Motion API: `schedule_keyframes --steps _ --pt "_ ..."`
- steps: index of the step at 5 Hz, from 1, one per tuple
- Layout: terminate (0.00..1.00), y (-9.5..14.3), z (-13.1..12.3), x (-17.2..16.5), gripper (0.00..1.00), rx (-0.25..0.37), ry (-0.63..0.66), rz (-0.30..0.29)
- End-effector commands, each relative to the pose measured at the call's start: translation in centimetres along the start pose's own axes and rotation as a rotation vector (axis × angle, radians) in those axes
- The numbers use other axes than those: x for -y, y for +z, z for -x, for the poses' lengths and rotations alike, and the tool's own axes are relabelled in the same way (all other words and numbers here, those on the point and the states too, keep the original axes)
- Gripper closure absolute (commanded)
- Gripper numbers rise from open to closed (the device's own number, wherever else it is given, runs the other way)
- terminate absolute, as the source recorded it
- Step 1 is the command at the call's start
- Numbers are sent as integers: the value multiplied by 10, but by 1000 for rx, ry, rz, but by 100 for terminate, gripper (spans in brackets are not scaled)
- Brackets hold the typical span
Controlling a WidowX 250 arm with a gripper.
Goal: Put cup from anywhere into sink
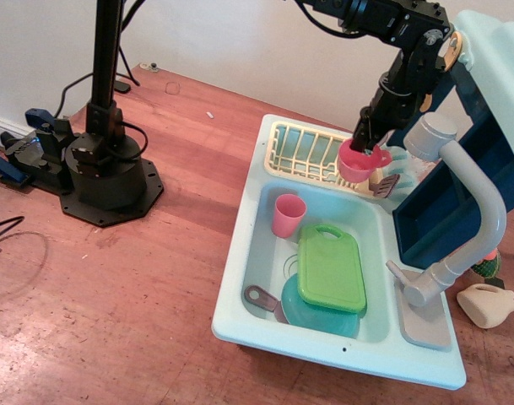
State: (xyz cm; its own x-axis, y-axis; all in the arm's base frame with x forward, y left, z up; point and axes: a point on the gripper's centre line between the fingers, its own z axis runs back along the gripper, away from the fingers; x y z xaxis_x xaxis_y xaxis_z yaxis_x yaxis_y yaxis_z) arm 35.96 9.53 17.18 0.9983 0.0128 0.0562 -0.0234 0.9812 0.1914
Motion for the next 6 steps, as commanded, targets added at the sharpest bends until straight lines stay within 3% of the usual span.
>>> schedule_keyframes --steps 1,2,4,5,6 --pt "0 18 -6 32 100 112 -75 84" --pt "0 13 -1 60 100 155 -91 167" --pt "0 4 24 89 100 142 -135 239" --pt "0 3 31 94 100 116 -132 233" --pt "100 5 31 92 0 106 -136 235"
